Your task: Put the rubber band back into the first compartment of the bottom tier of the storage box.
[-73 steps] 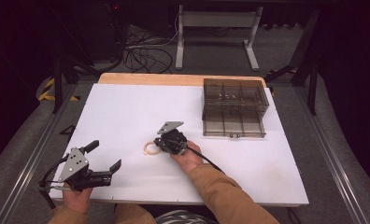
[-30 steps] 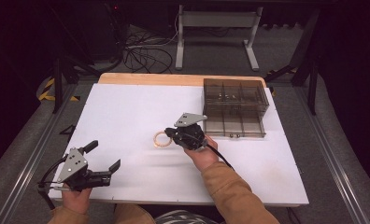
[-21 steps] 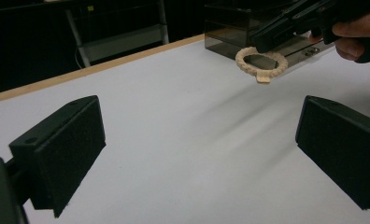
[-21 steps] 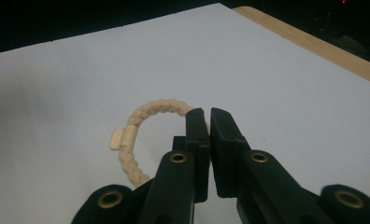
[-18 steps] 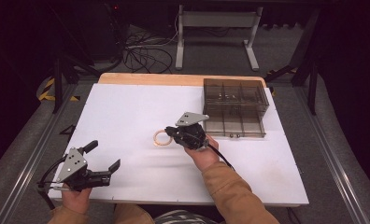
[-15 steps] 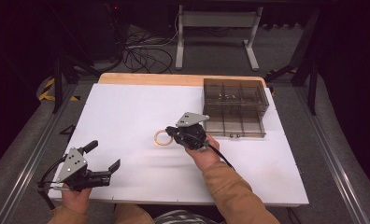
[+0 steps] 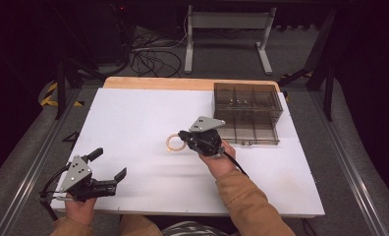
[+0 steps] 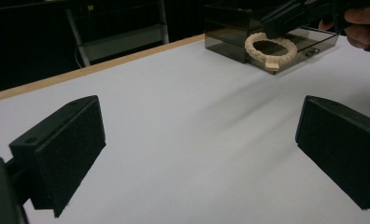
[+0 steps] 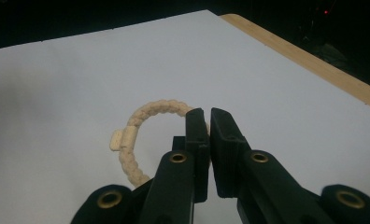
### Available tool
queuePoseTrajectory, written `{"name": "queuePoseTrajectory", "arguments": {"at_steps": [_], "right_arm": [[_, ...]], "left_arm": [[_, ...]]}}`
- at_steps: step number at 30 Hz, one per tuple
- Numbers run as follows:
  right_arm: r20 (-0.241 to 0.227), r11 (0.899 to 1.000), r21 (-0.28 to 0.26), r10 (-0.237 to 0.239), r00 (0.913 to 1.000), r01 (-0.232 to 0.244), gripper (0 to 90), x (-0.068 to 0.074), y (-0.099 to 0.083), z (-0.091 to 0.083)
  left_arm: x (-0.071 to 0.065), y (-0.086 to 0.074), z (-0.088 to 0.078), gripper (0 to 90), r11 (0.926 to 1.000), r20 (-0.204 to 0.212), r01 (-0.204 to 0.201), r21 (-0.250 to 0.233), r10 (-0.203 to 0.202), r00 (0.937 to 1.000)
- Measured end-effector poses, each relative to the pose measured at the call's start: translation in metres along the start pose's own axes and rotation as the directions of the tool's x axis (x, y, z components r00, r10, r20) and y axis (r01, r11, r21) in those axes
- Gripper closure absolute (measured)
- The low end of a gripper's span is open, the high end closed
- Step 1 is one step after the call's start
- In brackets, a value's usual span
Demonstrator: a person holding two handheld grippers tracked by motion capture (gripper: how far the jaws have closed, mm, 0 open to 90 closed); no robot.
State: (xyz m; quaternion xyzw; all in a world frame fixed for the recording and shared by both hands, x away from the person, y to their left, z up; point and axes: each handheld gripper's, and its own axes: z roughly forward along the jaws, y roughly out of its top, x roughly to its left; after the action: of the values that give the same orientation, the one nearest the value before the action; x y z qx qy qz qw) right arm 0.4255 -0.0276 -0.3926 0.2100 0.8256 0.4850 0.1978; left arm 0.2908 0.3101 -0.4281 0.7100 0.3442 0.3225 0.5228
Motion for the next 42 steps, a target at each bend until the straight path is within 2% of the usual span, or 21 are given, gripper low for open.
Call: {"name": "queuePoseTrajectory", "arguments": {"at_steps": [9,19,23,33,42], "right_arm": [[0.05,1.0,-0.001,0.015,0.9986,-0.015,86.9,-0.013,-0.001,-0.016],[0.117,1.0,0.008,0.02,0.993,-0.021,86.7,-0.028,-0.004,-0.032],[0.143,0.999,0.005,0.035,0.9891,-0.036,86.7,-0.036,-0.006,-0.04],[0.184,0.998,0.0,0.054,0.9814,-0.055,86.6,-0.048,-0.009,-0.054],[0.232,0.997,0.001,0.072,0.9701,-0.074,86.6,-0.06,-0.013,-0.064]], "left_arm": [[-0.001,0.0,0.001,2.1,1.0,0.0,-0.002,0.003,0.002,1.0],[0.0,0.0,0.0,2.1,1.0,0.0,-0.001,0.001,0.001,1.0],[0.0,0.0,0.0,2.1,1.0,0.001,0.0,0.002,-0.001,1.0],[-0.001,0.0,0.0,2.1,1.0,0.001,0.002,0.002,-0.002,1.0],[0.0,0.0,0.0,2.1,1.0,-0.001,0.0,0.0,0.0,1.0]]}}
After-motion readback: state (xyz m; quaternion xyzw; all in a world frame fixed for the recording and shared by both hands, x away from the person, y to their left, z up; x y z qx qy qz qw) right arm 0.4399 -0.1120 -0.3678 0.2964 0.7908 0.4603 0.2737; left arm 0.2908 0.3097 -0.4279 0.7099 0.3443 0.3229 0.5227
